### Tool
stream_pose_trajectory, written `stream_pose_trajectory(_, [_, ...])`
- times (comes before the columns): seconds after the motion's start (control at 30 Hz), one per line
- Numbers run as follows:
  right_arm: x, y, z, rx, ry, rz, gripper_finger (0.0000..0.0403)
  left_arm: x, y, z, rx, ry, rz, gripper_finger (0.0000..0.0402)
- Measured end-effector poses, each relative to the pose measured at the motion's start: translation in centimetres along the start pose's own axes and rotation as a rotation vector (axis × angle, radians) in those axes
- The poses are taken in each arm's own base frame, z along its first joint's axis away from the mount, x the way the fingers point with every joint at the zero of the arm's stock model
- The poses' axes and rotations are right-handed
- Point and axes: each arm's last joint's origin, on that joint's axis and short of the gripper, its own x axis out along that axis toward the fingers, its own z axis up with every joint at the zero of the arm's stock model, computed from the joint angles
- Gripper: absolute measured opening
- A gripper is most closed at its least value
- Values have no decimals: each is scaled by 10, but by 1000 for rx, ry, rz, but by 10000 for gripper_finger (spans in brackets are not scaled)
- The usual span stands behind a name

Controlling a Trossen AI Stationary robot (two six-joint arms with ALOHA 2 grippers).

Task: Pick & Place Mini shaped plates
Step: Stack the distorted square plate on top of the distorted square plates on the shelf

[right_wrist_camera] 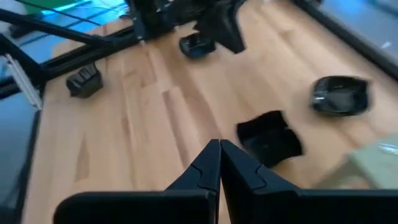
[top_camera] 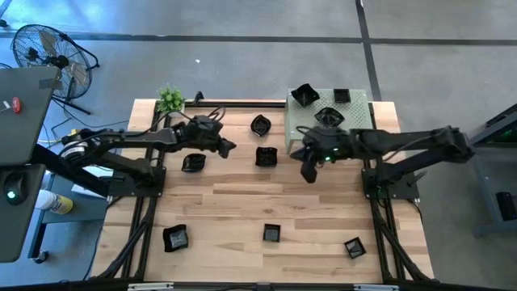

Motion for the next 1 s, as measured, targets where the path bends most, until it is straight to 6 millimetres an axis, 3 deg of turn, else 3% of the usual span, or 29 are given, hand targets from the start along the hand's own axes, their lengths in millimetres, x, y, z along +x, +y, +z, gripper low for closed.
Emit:
stream_pose_trajectory(0.07, [16,5,-3,32,25,11,3,0,2,-2,1,0,10,85])
stream_pose_trajectory(0.27, [64,8,-25,413,61,-203,3,-8,1,-4,46,-7,-20,13])
stream_pose_trajectory(0.43, [91,16,-45,688,63,-292,22,-12,-1,-3,55,-21,-36,15])
stream_pose_trajectory(0.77, [144,-2,-70,807,51,-441,120,-13,-2,-3,79,6,-75,2])
stream_pose_trajectory(1.0, [169,-21,-81,839,38,-514,124,-13,-2,-4,78,15,-82,2])
